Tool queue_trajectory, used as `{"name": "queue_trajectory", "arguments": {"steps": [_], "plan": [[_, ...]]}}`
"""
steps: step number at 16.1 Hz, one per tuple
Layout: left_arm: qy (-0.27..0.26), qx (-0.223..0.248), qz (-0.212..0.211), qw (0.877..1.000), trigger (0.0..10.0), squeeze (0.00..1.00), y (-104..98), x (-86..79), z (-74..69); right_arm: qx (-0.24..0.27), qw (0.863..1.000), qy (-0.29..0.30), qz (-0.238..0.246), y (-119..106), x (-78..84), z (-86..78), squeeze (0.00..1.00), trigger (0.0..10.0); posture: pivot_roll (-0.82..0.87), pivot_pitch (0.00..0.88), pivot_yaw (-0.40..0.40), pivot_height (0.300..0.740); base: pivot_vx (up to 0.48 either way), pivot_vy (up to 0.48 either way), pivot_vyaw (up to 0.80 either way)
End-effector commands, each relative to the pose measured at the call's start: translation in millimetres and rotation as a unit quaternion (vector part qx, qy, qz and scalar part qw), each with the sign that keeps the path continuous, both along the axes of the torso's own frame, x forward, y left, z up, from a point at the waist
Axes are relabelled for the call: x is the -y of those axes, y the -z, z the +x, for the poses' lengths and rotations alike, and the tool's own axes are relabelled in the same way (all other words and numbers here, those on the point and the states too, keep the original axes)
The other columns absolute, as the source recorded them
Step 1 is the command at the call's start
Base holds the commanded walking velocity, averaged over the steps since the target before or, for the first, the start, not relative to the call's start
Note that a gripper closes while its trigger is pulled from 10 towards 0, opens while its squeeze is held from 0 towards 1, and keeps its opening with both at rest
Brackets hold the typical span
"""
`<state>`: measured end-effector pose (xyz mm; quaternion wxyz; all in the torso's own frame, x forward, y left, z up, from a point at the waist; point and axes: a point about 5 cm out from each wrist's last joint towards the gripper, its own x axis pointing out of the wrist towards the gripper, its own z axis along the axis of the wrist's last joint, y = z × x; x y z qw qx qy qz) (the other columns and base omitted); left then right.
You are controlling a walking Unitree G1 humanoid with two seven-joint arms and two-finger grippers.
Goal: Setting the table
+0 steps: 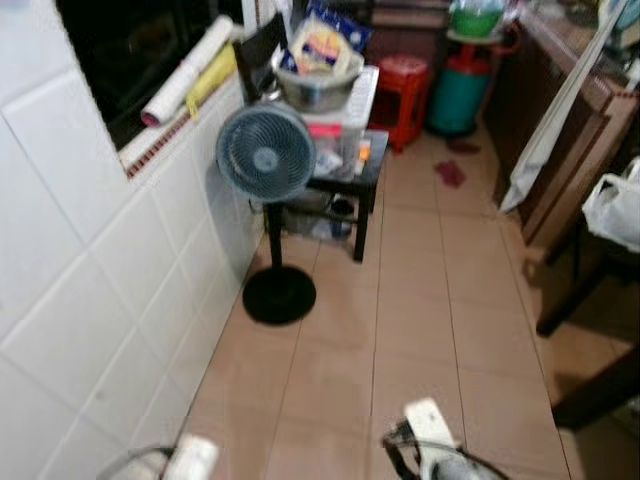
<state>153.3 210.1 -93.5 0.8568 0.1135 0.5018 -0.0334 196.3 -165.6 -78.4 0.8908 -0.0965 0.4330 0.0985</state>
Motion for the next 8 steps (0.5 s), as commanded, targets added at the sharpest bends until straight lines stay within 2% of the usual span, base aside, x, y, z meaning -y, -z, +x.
{"name": "queue_trajectory", "arguments": {"steps": [1,2,4,8], "plan": [[-0.032,0.01,-0.013,0.999,10.0,0.0,-1,2.9,4.1,-0.014,0.999,0.037,0.008,3,10.0,-7.5,0.0,10.0,0.01,0.015,-0.005,0.74,0.0,0.0,0.0],[-0.062,0.017,-0.015,0.998,10.0,0.0,-3,-0.3,7.7,-0.017,0.998,0.052,0.02,5,9.8,-10.0,0.0,10.0,0.02,0.013,-0.007,0.74,0.0,0.0,0.0],[-0.07,0.021,-0.015,0.997,10.0,0.0,-5,-2.9,11.6,-0.026,0.998,0.059,0.025,8,12.4,-17.7,0.0,10.0,0.02,0.01,-0.009,0.74,0.0,0.0,0.0],[-0.13,0.023,-0.027,0.991,10.0,0.0,-4,-4.9,9.6,-0.036,0.991,0.111,0.061,11,13.6,-23.9,0.0,10.0,0.05,0.0,-0.013,0.74,0.0,0.0,0.0]]}}
